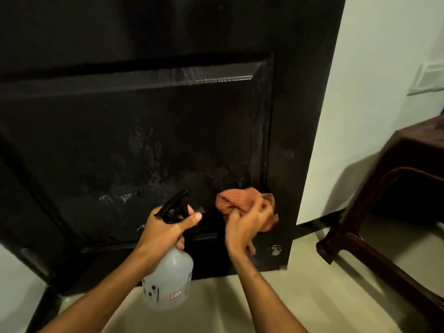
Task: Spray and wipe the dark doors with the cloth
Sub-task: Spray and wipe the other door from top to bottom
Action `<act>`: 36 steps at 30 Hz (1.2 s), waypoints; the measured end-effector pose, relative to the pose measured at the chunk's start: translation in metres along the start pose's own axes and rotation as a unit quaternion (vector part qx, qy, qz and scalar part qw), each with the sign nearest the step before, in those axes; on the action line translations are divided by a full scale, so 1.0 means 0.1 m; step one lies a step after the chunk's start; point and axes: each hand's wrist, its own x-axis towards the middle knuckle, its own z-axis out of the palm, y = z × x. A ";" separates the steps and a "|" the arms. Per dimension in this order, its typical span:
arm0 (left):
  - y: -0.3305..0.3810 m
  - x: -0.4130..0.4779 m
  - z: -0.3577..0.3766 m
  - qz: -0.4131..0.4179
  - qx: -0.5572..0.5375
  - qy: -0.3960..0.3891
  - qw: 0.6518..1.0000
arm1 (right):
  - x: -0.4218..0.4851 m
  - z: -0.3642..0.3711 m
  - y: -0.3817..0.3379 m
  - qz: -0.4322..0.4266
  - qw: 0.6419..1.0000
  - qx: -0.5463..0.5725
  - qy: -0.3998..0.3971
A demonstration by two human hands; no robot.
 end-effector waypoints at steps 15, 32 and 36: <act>-0.20 0.14 -0.42 -0.019 0.023 0.048 0.998 | 0.15 0.18 -0.20 0.027 0.980 0.111 0.163; -0.72 -0.03 -1.08 -0.055 0.033 0.144 0.987 | -0.58 0.76 -0.31 -0.038 0.983 0.160 0.077; -0.82 -0.12 -1.29 -0.060 0.052 0.162 0.984 | -1.13 1.06 -0.05 -0.153 0.976 0.023 -0.156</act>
